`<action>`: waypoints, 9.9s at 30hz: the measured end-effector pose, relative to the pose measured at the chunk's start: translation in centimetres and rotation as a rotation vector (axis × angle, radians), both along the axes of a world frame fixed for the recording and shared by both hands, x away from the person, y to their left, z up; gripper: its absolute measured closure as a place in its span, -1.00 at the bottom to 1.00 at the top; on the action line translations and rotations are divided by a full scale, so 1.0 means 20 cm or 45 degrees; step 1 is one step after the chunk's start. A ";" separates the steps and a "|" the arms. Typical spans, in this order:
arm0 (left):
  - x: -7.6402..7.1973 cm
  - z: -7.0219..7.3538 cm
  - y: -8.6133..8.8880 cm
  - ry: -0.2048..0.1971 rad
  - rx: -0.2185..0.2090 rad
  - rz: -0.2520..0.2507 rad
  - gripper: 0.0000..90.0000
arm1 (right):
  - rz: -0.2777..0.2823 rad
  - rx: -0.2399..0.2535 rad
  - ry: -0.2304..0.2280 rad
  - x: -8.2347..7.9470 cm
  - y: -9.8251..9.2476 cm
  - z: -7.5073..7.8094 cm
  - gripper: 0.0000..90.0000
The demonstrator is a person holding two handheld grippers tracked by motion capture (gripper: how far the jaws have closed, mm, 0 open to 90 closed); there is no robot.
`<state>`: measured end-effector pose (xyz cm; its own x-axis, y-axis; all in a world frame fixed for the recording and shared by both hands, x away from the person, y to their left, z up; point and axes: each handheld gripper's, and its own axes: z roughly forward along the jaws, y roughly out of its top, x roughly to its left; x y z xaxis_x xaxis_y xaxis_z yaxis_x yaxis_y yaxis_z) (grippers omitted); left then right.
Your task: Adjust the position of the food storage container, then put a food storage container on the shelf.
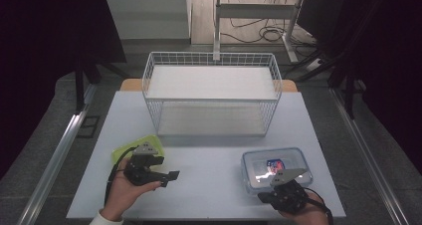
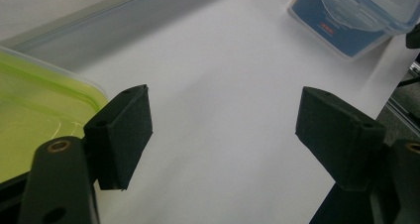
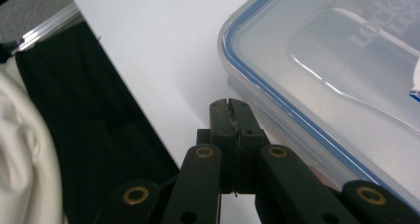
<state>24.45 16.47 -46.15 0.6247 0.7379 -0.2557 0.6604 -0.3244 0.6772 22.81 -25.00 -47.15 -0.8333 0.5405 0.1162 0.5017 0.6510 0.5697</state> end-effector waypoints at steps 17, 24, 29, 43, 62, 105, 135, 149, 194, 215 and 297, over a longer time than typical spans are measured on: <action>-0.02 -0.03 0.01 0.015 0.014 0.017 -0.51 | -0.098 0.101 -0.103 0.04 -0.03 0.13 0.99; -0.01 -0.04 -0.01 0.022 0.020 0.009 -0.51 | -0.398 0.145 -0.217 0.11 -0.34 0.28 0.99; -0.01 -0.04 -0.02 0.025 0.025 0.009 -0.51 | -0.674 0.092 -0.226 0.16 -0.61 0.24 0.99; -0.02 -0.03 0.00 0.013 0.013 0.017 -0.51 | -0.761 -0.042 -0.100 0.25 -0.64 0.04 0.99; -0.01 -0.01 0.02 0.006 0.007 0.030 -0.51 | -0.665 -0.038 -0.087 0.24 -0.48 0.03 0.99; 0.01 -0.03 0.06 0.007 -0.021 0.059 -0.53 | -0.404 0.083 -0.148 0.38 0.12 -0.04 0.99; 0.08 -0.03 -0.02 0.049 -0.160 0.123 -0.75 | -0.471 0.447 -0.052 0.32 -0.05 0.06 -0.64; 0.18 -0.09 -0.19 0.210 -0.252 0.097 -0.83 | -0.450 0.469 -0.044 0.29 -0.04 0.07 -0.66; 0.28 -0.24 -0.24 0.356 -0.338 0.046 -0.67 | -0.434 0.470 0.150 0.46 0.04 -0.06 -0.57; 0.27 -0.24 -0.24 0.347 -0.334 0.050 -0.66 | -0.388 0.538 0.423 0.57 0.10 -0.14 -0.40; -0.04 -0.08 -0.14 -0.041 -0.365 -0.002 0.09 | -0.297 0.669 0.079 0.26 0.01 0.03 0.18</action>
<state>23.72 13.61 -47.67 0.6369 0.6375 -0.4335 0.6366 -0.1179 0.7621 27.97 -24.70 -46.46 -0.6820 0.5656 0.4637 0.6410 0.1571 0.7513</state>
